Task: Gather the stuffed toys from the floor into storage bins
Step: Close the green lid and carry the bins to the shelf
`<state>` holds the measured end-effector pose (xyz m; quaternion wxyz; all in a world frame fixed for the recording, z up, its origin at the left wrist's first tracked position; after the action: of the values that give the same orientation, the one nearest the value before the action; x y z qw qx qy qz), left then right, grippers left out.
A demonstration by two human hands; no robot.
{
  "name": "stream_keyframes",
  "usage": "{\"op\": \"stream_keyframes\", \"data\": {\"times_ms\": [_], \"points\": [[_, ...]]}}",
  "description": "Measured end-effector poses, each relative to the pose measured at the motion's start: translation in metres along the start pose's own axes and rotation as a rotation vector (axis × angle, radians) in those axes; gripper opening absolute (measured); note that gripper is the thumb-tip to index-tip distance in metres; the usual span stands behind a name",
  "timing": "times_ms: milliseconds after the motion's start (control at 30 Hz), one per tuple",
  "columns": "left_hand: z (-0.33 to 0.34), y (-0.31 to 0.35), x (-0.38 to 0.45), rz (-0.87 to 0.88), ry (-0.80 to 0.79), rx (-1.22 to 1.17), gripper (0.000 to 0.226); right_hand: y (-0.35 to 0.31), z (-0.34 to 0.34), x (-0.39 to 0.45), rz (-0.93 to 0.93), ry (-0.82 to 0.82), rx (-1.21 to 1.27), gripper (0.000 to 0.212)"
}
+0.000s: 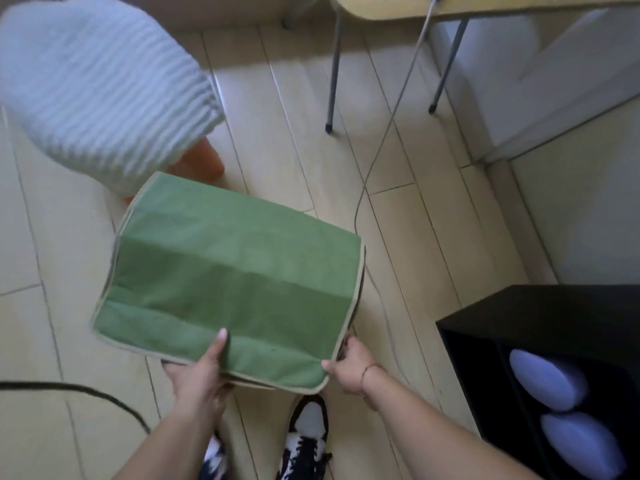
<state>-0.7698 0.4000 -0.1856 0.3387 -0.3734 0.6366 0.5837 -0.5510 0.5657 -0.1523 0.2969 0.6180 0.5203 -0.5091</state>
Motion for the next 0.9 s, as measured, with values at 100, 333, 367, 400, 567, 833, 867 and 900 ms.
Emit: {"op": "stream_keyframes", "data": {"times_ms": [100, 333, 367, 400, 567, 833, 867, 900], "points": [[0.013, 0.022, 0.016, 0.131, 0.027, 0.111, 0.065, -0.023, -0.078, 0.021, 0.056, -0.012, -0.36, 0.076], [0.033, 0.058, 0.052, 0.266, -0.081, 0.185, 0.064, -0.173, -0.228, 0.066, -0.335, 0.444, 0.249, 0.081], [0.035, 0.058, 0.057, 0.259, -0.095, 0.177, 0.057, -0.181, -0.224, 0.072, -0.341, 0.41, 0.215, 0.059], [0.037, 0.058, 0.058, 0.24, -0.11, 0.169, 0.051, -0.176, -0.218, 0.081, -0.307, 0.392, 0.159, 0.037], [0.057, 0.06, 0.061, 0.194, -0.233, 0.199, 0.058, -0.081, -0.185, 0.086, -0.126, 0.317, 0.086, 0.029], [0.137, 0.05, 0.036, 0.28, -0.384, 0.445, 0.043, 0.01, -0.195, -0.074, -0.268, 0.538, 0.149, 0.04], [0.154, 0.042, 0.031, 0.29, -0.413, 0.48, 0.042, 0.006, -0.206, -0.077, -0.281, 0.481, 0.063, 0.042], [0.174, 0.035, 0.024, 0.291, -0.45, 0.504, 0.044, 0.033, -0.206, -0.112, -0.294, 0.42, 0.005, 0.039]]}}
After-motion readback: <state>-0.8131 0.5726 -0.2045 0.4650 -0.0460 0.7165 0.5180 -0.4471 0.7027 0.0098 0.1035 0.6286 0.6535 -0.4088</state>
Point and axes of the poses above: each hand's wrist, its own x-axis towards the middle knuckle, its own z-axis out of the palm, y = z × x, the point moved 10 cm from there along x, towards the middle knuckle, and after that the axes turned 10 degrees about -x, right-handed, at the moved point
